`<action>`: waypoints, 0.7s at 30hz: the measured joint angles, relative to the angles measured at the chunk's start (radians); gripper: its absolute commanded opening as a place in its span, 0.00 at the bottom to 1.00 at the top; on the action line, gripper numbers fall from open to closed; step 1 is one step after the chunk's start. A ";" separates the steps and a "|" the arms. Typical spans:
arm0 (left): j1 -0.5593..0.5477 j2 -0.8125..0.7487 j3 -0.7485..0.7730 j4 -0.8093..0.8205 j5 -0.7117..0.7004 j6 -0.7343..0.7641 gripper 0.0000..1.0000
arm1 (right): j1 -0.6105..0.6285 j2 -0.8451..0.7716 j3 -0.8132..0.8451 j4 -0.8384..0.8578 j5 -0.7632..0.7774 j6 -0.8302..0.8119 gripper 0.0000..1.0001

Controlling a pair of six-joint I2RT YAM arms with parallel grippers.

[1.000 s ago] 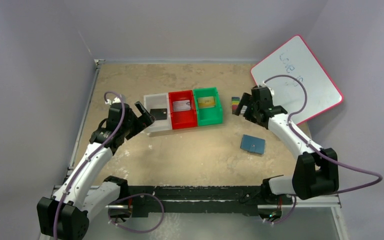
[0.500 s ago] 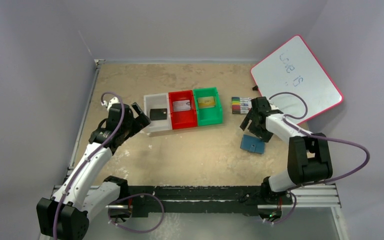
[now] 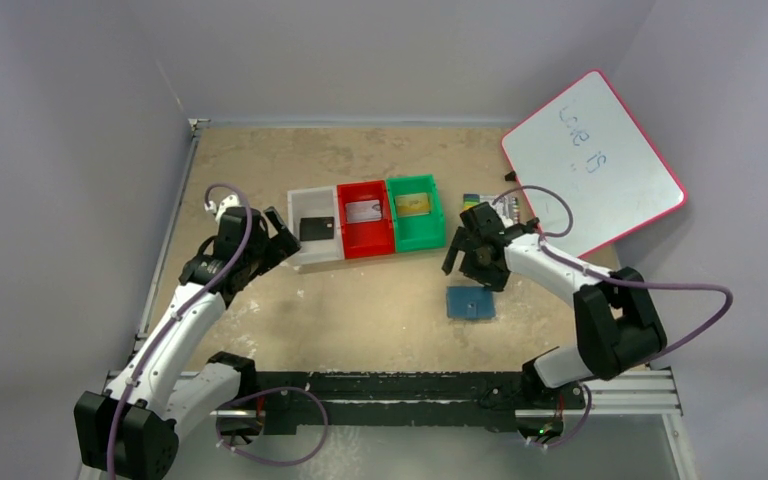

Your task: Take the credit cards out of the card holder

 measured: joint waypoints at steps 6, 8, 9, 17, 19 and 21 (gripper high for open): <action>0.000 0.002 0.014 -0.001 0.001 0.017 1.00 | 0.060 -0.164 0.017 -0.027 -0.008 0.059 1.00; 0.000 0.002 0.023 -0.001 0.001 0.024 1.00 | 0.055 -0.219 0.034 -0.076 0.069 0.105 1.00; 0.000 0.001 0.024 0.000 0.000 0.025 1.00 | 0.053 -0.237 0.042 -0.106 0.108 0.131 1.00; 0.000 -0.015 0.025 -0.002 0.004 0.025 1.00 | 0.041 -0.182 0.026 -0.151 0.104 0.163 1.00; 0.000 -0.015 0.025 -0.002 0.011 0.024 1.00 | 0.041 -0.151 0.002 -0.119 0.055 0.163 1.00; 0.000 -0.018 0.025 -0.002 0.021 0.024 1.00 | 0.042 -0.132 -0.033 -0.081 0.009 0.163 1.00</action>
